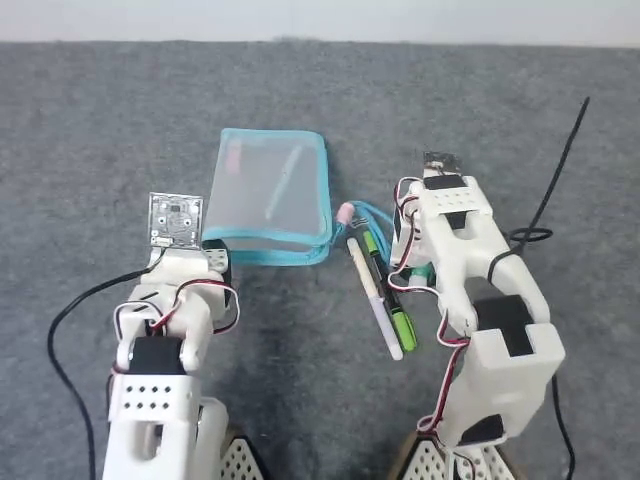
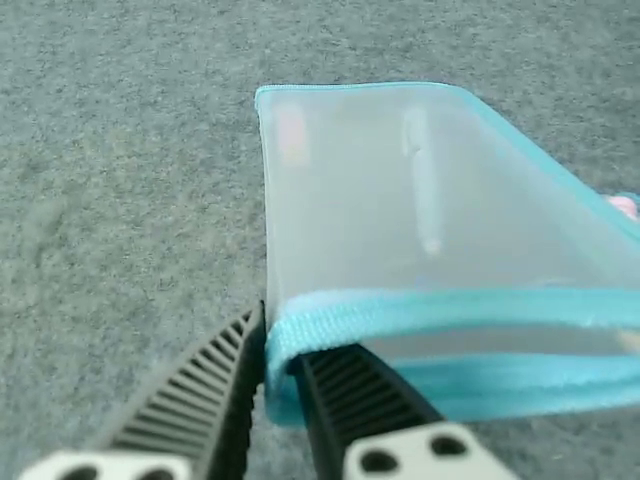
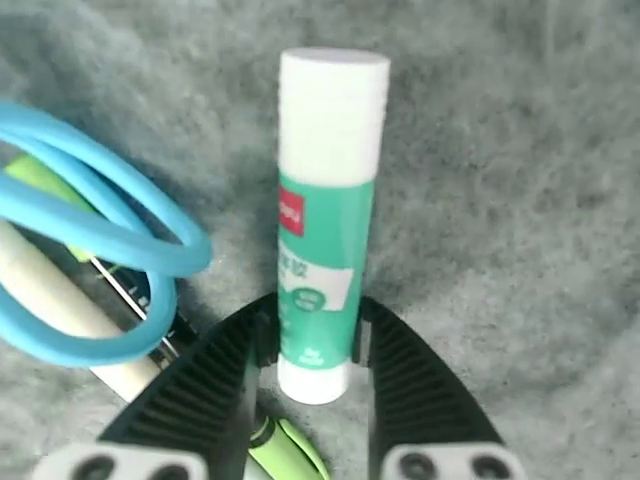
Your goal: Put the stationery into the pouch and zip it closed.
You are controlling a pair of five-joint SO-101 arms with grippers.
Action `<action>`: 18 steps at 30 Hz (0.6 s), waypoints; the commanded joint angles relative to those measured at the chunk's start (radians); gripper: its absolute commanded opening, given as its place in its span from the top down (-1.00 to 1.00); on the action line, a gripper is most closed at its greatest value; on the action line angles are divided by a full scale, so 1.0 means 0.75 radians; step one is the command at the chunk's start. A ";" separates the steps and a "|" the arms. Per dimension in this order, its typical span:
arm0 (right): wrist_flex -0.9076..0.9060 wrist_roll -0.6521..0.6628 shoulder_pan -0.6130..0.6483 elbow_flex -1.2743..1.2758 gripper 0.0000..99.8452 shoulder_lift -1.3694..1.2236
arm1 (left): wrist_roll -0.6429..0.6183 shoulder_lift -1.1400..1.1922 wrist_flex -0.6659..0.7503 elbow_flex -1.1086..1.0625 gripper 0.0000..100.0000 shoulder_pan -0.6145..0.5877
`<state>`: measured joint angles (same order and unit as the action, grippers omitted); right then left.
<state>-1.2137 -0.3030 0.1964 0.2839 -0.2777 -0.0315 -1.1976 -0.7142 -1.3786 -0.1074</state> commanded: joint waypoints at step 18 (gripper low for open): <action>-0.472 0.855 -0.130 -0.227 0.99 0.690 | -0.020 -0.031 0.049 0.056 0.98 -0.008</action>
<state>-1.4868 0.2493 0.0706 0.1688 0.0445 -0.0315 -1.1976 -0.7142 -1.3786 -0.1074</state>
